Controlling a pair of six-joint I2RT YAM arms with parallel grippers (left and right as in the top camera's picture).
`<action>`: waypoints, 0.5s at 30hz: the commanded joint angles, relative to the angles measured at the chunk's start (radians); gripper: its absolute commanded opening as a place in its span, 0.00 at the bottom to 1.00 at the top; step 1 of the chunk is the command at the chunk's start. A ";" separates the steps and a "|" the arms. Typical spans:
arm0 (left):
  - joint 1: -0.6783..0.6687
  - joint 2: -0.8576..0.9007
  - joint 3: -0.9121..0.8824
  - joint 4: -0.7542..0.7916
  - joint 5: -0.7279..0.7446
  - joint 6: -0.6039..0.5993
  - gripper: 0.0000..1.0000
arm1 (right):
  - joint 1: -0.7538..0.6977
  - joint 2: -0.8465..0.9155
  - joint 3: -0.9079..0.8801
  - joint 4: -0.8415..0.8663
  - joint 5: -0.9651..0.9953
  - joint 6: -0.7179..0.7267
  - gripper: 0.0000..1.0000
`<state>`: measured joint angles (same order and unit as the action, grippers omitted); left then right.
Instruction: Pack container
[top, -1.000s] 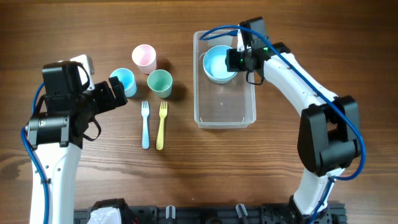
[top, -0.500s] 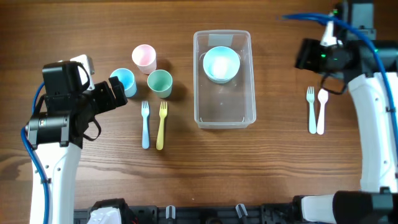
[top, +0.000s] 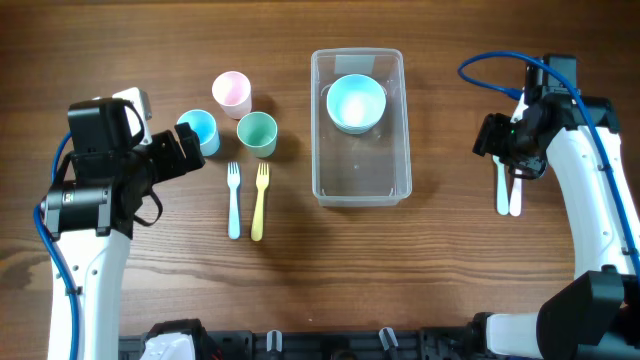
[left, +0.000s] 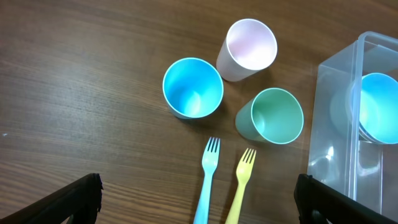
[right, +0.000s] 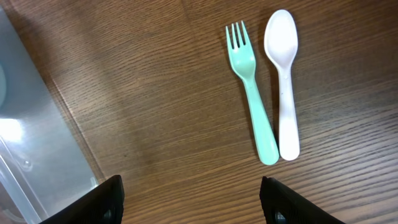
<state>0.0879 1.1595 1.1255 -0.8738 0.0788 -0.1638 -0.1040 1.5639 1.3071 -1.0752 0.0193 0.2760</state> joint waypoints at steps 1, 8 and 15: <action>0.007 -0.001 0.015 0.044 -0.002 -0.009 1.00 | -0.002 0.003 -0.007 0.005 -0.016 0.013 0.72; 0.006 -0.001 0.015 -0.016 0.006 -0.009 1.00 | -0.002 0.032 -0.007 0.081 0.079 0.015 0.76; 0.006 -0.001 0.015 -0.010 0.160 -0.009 1.00 | -0.002 0.087 -0.007 0.077 0.012 0.022 0.80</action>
<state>0.0879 1.1595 1.1259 -0.8936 0.1596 -0.1642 -0.1040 1.6386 1.3037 -1.0008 0.0677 0.2874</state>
